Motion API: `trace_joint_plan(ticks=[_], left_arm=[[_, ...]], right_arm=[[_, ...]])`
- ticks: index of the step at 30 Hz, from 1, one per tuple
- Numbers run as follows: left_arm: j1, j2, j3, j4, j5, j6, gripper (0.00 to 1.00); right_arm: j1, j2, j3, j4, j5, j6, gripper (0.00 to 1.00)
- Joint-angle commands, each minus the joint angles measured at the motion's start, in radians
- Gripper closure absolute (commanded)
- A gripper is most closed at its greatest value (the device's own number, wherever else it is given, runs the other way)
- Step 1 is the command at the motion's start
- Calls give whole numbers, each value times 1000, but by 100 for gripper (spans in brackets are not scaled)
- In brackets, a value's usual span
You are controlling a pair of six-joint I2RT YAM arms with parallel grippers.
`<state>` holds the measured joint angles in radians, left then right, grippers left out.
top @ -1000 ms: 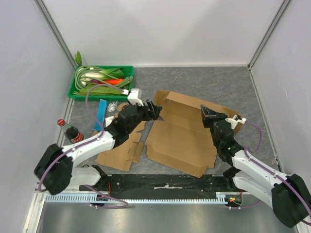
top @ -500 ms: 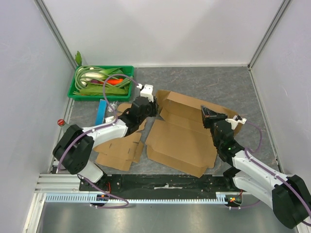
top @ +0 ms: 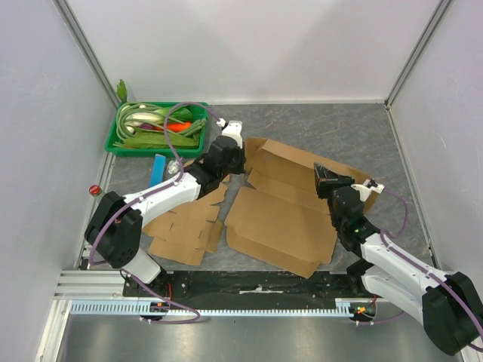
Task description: Fold the paper box
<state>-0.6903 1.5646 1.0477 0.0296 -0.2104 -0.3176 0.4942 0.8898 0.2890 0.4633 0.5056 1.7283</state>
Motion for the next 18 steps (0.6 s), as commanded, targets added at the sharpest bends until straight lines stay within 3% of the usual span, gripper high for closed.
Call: trace_joint_plan(ticks=[1,6,8,12,18], left_arm=[[-11,-18,19,-22,72,-152,98],[-26,-60,-90,91,86,-253,98],[-63,-92,-149,142,33,-247,98],[-146,-152,-300,425,-30,-184,98],[-221,-123,-434,585,-101,-146,98]], right_arm=[[18,9,24,-14,34,-23,100],[38,8,16,-20,42,-29,100],[46,-3,9,-28,45,-30,100],[53,-40,-13,-69,40,-76,100],[58,-100,-91,-68,11,-124,100]])
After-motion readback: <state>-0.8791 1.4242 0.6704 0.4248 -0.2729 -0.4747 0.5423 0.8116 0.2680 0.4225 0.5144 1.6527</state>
